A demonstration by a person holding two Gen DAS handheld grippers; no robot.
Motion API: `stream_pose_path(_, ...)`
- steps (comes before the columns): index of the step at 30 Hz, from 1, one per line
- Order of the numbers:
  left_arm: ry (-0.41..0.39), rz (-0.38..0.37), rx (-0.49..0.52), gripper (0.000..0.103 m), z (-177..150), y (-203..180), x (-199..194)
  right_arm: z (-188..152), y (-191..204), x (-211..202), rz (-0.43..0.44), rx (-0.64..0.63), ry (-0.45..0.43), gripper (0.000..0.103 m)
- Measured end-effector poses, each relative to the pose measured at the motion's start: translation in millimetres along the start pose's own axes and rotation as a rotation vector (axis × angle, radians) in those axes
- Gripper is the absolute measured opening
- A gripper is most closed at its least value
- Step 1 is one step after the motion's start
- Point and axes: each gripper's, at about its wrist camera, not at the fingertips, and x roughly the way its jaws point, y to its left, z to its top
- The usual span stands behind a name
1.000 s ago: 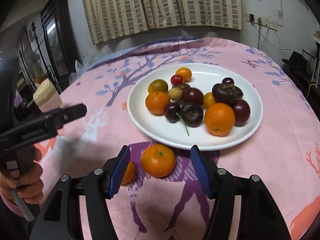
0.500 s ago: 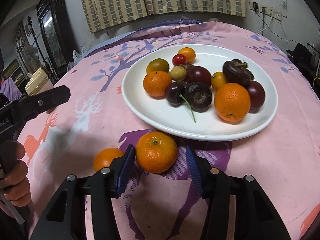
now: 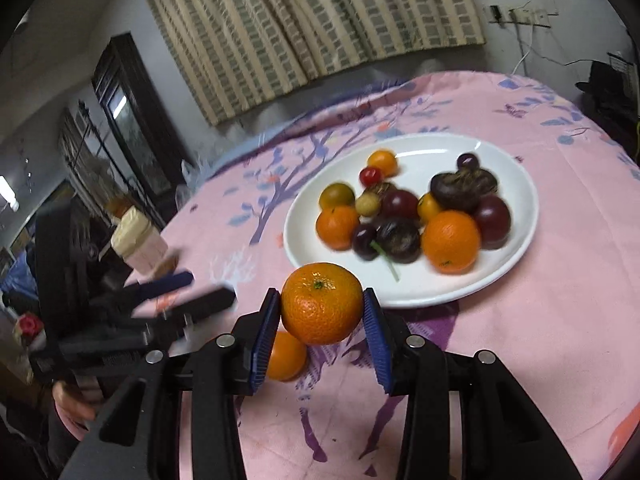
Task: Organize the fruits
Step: 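Grasp a tangerine with the right tool, then grasp an orange with the left tool while the right tool holds the tangerine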
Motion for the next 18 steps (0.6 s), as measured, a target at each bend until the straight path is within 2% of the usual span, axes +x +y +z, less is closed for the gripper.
stream_pose_path(4, 0.043, -0.08, 0.128, 0.098, -13.8, -33.5, 7.1, 3.1, -9.7, -5.3, -0.018, 0.045, -0.02, 0.042)
stream_pose_path(7, 0.072, -0.102, 0.211, 0.097, -25.1, -55.2, 12.4, 2.5, -10.9, -4.6, -0.029, 0.049, -0.017, 0.042)
stream_pose_path(9, 0.088, -0.11, 0.257, 0.093, -32.2, -65.8, 15.3, 2.0, -10.0, -4.4, -0.036, 0.039, -0.013, 0.042)
stream_pose_path(11, 0.11, -0.112, 0.293, 0.077, -38.2, -74.4, 19.8, 1.3, -8.8, -4.6, -0.039, 0.032, -0.012, 0.042)
stream_pose_path(13, 0.128, -0.11, 0.309, 0.067, -41.6, -78.2, 24.8, 0.9, -8.1, -4.4, -0.04, 0.033, -0.011, 0.042)
stream_pose_path(15, 0.138, -0.091, 0.325, 0.06, -43.7, -79.3, 29.2, 0.8, -8.7, -4.5, -0.04, 0.04, -0.011, 0.042)
stream_pose_path(18, 0.139, -0.073, 0.33, 0.045, -44.5, -78.2, 31.9, 1.0, -9.9, -4.4, -0.044, 0.047, -0.011, 0.042)
